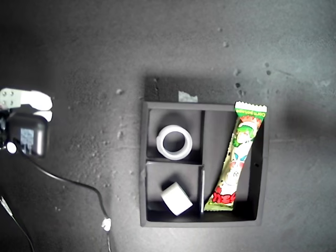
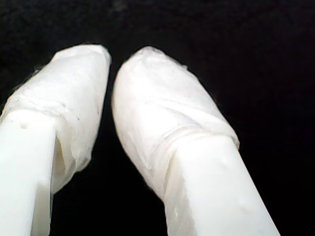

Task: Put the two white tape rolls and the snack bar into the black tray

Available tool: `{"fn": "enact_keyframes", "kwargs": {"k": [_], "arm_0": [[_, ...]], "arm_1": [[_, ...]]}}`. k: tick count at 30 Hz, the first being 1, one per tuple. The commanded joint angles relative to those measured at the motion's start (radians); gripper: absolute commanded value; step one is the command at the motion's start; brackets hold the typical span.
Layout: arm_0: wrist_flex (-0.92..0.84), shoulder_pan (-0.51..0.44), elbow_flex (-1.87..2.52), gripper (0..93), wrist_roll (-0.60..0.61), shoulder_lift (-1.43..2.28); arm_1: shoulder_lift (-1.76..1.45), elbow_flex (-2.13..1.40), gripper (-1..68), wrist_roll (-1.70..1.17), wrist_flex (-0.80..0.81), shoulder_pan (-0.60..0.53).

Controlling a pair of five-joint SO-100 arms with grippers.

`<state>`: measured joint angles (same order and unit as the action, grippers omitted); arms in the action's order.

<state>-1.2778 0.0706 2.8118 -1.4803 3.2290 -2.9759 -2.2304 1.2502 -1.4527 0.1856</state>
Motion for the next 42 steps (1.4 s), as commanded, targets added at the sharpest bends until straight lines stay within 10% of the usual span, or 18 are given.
{"fn": "enact_keyframes", "kwargs": {"k": [1, 21, 32, 37, 42], "arm_0": [[0.002, -0.057, 0.12, 0.0, -0.046, 0.158], [0.144, -0.121, 0.298, 0.0, 0.057, 0.158], [-0.025, -0.106, 0.327, 1.6, -0.061, 0.158], [-0.101, -0.103, 0.327, 3.5, -0.207, 0.16], [-0.118, -0.095, 0.327, 0.2, 0.015, 0.158]], "arm_1": [[-0.198, -0.252, -0.7, 0.014, 0.063, -0.011], [-0.373, -0.894, -0.6, -0.173, 0.436, -0.064], [-0.373, -0.894, 8.6, -0.264, 0.376, -0.212], [-0.373, -0.894, -0.2, -0.282, 0.302, -0.16], [-0.373, -0.894, 0.0, -0.304, 0.189, -0.078]]}}
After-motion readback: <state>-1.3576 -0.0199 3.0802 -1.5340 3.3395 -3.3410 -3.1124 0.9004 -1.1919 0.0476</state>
